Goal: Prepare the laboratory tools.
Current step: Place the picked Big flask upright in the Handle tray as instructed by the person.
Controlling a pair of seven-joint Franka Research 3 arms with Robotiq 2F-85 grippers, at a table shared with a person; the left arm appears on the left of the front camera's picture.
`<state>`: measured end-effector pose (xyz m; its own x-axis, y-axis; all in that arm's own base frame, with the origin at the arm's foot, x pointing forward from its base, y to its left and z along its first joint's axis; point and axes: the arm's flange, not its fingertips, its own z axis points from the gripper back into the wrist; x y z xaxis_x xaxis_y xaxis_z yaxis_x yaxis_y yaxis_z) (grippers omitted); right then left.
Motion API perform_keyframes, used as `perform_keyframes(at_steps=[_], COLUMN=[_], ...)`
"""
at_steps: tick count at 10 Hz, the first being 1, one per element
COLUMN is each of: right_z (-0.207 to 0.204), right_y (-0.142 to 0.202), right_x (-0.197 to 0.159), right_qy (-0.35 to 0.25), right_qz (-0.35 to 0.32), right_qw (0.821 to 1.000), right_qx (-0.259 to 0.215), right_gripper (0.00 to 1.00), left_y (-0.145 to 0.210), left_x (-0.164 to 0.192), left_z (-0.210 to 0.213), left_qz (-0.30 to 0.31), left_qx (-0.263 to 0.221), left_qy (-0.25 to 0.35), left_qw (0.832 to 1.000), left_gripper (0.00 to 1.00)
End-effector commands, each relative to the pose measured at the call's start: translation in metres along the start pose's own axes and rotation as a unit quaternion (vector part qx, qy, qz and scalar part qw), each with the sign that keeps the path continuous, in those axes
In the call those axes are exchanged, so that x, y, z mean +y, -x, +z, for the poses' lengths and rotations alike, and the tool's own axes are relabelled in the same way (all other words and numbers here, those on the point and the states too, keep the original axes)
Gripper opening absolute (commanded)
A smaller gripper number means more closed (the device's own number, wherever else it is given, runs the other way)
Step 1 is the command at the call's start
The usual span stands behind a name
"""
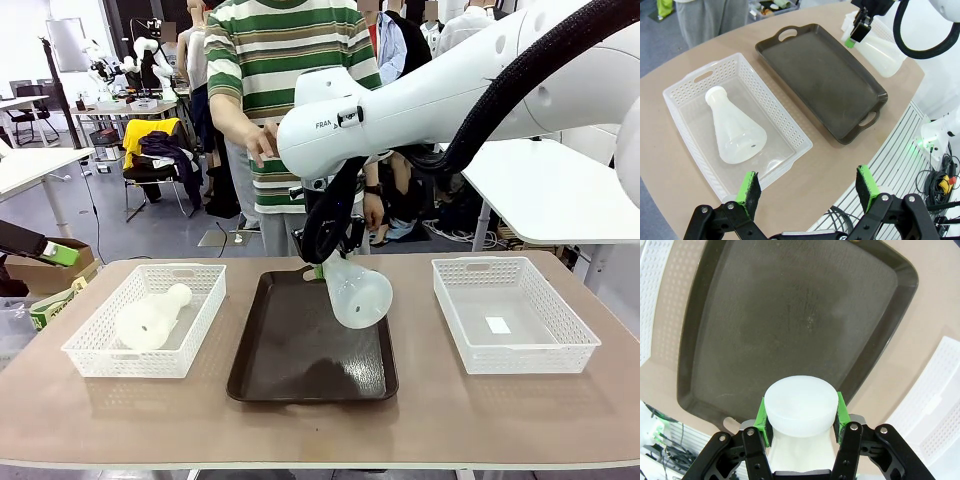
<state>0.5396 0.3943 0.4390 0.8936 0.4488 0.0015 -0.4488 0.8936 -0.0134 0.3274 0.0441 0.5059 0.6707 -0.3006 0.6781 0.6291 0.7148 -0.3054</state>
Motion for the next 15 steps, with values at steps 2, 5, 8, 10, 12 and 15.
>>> perform_keyframes(at_steps=[2,5,8,10,12,15], right_z=[0.000,0.015,0.033,0.025,0.014,0.002], right_y=[0.000,0.013,0.028,0.028,0.025,0.015], right_x=[0.000,-0.005,-0.029,-0.040,-0.045,-0.054], right_qy=[0.000,-0.100,-0.211,-0.283,-0.334,-0.372], right_qz=[0.000,0.095,0.194,0.281,0.342,0.384], right_qw=[1.000,0.987,0.944,0.887,0.830,0.770], right_qx=[0.000,-0.078,-0.164,-0.234,-0.287,-0.349], right_gripper=[0.00,0.00,0.00,0.00,0.00,0.00], left_y=[0.001,0.001,0.001,0.001,0.001,0.001], left_x=[0.003,0.003,0.003,0.003,0.003,0.003], left_z=[0.001,0.001,0.001,0.001,0.001,0.001], left_qz=[-0.006,-0.006,-0.006,-0.006,-0.006,-0.006], left_qx=[-0.007,-0.007,-0.007,-0.007,-0.007,-0.007], left_qy=[0.011,0.011,0.011,0.011,0.011,0.011], left_qw=[1.000,1.000,1.000,1.000,1.000,1.000], left_gripper=[1.00,1.00,1.00,1.00,1.00,1.00])
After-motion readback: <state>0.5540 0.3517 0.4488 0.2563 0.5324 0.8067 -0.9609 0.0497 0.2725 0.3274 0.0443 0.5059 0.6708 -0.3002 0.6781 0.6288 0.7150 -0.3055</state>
